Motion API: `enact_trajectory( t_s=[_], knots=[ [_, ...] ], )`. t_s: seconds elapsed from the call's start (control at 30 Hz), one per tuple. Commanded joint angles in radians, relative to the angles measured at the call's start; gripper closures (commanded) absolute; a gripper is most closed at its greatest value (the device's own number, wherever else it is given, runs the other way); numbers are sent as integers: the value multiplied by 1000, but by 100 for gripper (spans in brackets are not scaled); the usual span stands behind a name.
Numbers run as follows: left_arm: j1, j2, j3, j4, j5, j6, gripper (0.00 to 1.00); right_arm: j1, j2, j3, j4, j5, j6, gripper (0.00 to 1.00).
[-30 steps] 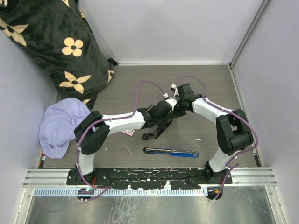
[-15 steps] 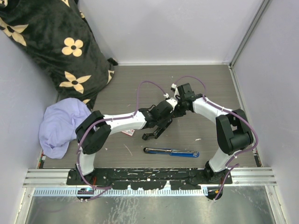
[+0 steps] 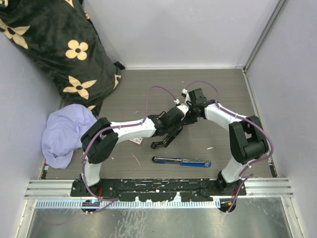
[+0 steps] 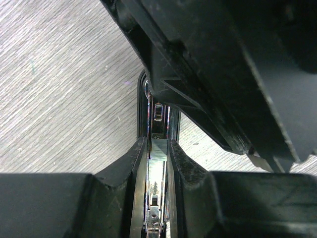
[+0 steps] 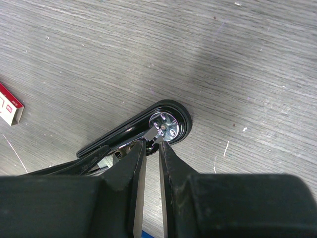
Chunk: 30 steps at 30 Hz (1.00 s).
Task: Load the staples into the stapler
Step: Pick up the stapler.
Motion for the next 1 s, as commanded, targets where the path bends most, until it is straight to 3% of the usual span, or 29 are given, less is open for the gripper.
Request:
enact_trajectory(
  t_s=[0.0, 0.97],
  knots=[
    [-13, 10, 53, -21, -42, 32, 80, 9, 57, -41, -112, 80, -54, 80],
    [-14, -91, 71, -39, -61, 42, 81, 9, 57, -43, -113, 77, -53, 80]
  ],
)
